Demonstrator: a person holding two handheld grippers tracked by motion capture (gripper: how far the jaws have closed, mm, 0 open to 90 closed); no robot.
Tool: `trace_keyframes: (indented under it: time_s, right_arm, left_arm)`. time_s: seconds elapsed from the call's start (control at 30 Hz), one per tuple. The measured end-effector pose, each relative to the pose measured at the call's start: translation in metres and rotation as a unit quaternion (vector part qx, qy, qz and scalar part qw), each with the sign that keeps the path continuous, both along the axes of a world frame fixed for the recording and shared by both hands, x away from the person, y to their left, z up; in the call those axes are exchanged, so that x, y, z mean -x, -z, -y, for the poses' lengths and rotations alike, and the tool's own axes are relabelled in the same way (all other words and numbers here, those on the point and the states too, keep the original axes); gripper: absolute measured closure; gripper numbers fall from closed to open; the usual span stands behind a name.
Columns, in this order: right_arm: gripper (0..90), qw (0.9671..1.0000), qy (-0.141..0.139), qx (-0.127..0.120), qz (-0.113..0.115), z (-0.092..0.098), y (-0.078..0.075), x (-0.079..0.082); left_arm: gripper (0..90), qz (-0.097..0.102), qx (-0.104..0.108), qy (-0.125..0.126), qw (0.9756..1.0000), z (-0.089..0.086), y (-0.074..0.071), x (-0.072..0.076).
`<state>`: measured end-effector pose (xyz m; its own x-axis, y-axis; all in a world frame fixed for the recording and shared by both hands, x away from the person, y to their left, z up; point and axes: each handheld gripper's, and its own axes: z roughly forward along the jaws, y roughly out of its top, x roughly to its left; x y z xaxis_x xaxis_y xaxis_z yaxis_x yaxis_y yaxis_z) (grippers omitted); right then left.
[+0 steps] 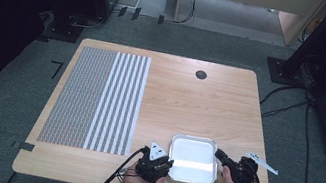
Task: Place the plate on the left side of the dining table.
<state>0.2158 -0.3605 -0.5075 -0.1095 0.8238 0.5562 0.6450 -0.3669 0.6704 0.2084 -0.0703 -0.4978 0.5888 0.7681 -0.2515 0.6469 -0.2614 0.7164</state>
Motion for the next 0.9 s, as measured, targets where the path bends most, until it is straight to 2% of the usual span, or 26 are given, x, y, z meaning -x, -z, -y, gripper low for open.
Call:
trace_keyframes:
  time_s: [0.13,0.17,0.3,0.4,0.5,0.6,0.67,0.73,0.9]
  right_arm:
    - [87.3,0.9997,0.0,-0.022,0.009,0.003,-0.005,0.006]
    - [87.2,0.9997,0.001,-0.021,0.009,0.003,-0.006,0.007]
    - [86.9,1.0,0.001,-0.003,-0.008,0.001,-0.002,0.008]
    - [85.4,0.9998,0.005,0.017,-0.011,-0.004,-0.002,0.007]
    - [84.4,0.9983,0.006,0.057,-0.012,-0.012,-0.003,0.008]
    - [86.5,0.9968,0.016,0.075,-0.02,-0.016,-0.005,0.008]
    - [87.9,0.9966,0.033,0.069,-0.03,-0.018,-0.006,0.008]
    - [88.8,0.9966,0.045,0.059,-0.037,-0.018,-0.007,0.008]
    - [89.1,0.9963,0.056,0.056,-0.033,-0.016,-0.01,0.009]
  left_arm:
    - [80.5,0.004,-0.005,0.005,1.0,0.0,-0.002,-0.001]
    - [80.9,0.005,-0.007,0.006,0.9999,0.0,-0.002,-0.001]
    - [81.1,0.006,-0.011,0.008,0.9999,0.001,-0.003,-0.001]
    - [81.3,0.007,-0.013,0.011,0.9998,0.001,-0.003,-0.001]
    - [81.9,0.012,-0.018,0.014,0.9997,0.002,-0.004,-0.001]
    - [82.0,0.025,-0.033,0.023,0.9989,0.004,-0.005,0.0]
    - [81.5,0.031,-0.043,0.028,0.9982,0.007,-0.006,0.001]
    - [80.2,0.03,-0.042,0.031,0.9982,0.008,-0.008,0.001]
    - [67.2,0.034,-0.036,0.038,0.9981,0.011,-0.009,0.002]
